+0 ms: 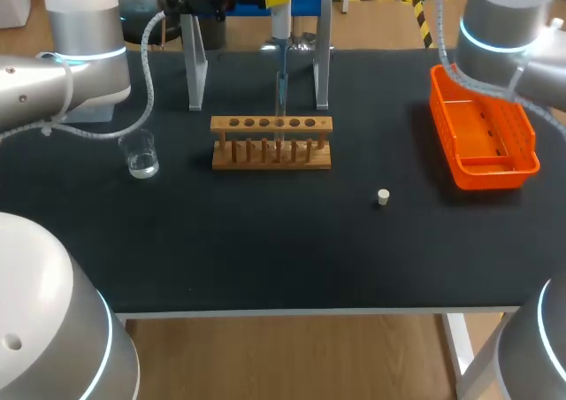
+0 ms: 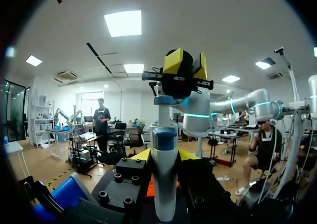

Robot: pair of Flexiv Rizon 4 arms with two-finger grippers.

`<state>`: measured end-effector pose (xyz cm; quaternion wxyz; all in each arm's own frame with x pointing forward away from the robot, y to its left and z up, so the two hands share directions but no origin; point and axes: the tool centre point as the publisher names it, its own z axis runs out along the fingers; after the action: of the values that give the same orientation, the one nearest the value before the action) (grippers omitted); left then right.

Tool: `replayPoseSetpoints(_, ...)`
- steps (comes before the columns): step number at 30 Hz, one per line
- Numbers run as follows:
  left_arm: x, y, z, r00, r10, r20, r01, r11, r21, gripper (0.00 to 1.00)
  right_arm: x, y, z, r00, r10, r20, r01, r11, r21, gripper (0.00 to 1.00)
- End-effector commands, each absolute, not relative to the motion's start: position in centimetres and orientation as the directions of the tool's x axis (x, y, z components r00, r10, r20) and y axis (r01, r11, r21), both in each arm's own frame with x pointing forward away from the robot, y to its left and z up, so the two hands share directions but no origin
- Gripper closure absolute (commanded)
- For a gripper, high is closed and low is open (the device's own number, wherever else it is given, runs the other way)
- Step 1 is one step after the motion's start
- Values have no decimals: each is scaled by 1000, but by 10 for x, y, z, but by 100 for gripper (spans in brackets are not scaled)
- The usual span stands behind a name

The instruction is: Invert the test tube, pick up the pipette, mount the tip to pipette, aspirate from beaker and dispense into the tube, eject the tip, return the pipette, and cap with the stopper.

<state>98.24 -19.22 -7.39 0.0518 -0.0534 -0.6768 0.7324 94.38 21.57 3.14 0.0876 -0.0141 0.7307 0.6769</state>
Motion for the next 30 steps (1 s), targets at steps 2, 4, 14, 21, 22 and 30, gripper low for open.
replayPoseSetpoints(2, 984, -192, -73, -988, 154, -8, -4, -76, -997, 100, 916, 162, 6, -980, 104, -172, -166, 66, 984, 0)
replayPoseSetpoints(4, 984, -192, -73, -988, 154, -8, -4, -76, -997, 100, 911, 148, -10, -978, 106, -181, -174, 75, 982, 0)
replayPoseSetpoints(14, 984, -192, -73, -988, 154, -8, -4, -76, -997, 100, 920, 117, -111, -978, 150, -146, -130, 112, 985, 0)
replayPoseSetpoints(21, 984, -192, -73, -988, 154, -8, -4, -76, -997, 100, 938, 123, -169, -981, 160, -111, -91, 133, 987, 0)
replayPoseSetpoints(22, 984, -192, -73, -988, 154, -8, -4, -76, -997, 100, 940, 126, -176, -980, 160, -116, -93, 141, 986, 0)
replayPoseSetpoints(30, 984, -192, -73, -988, 154, -8, -4, -76, -997, 100, 960, 156, -230, -983, 144, -116, -81, 228, 970, 0)
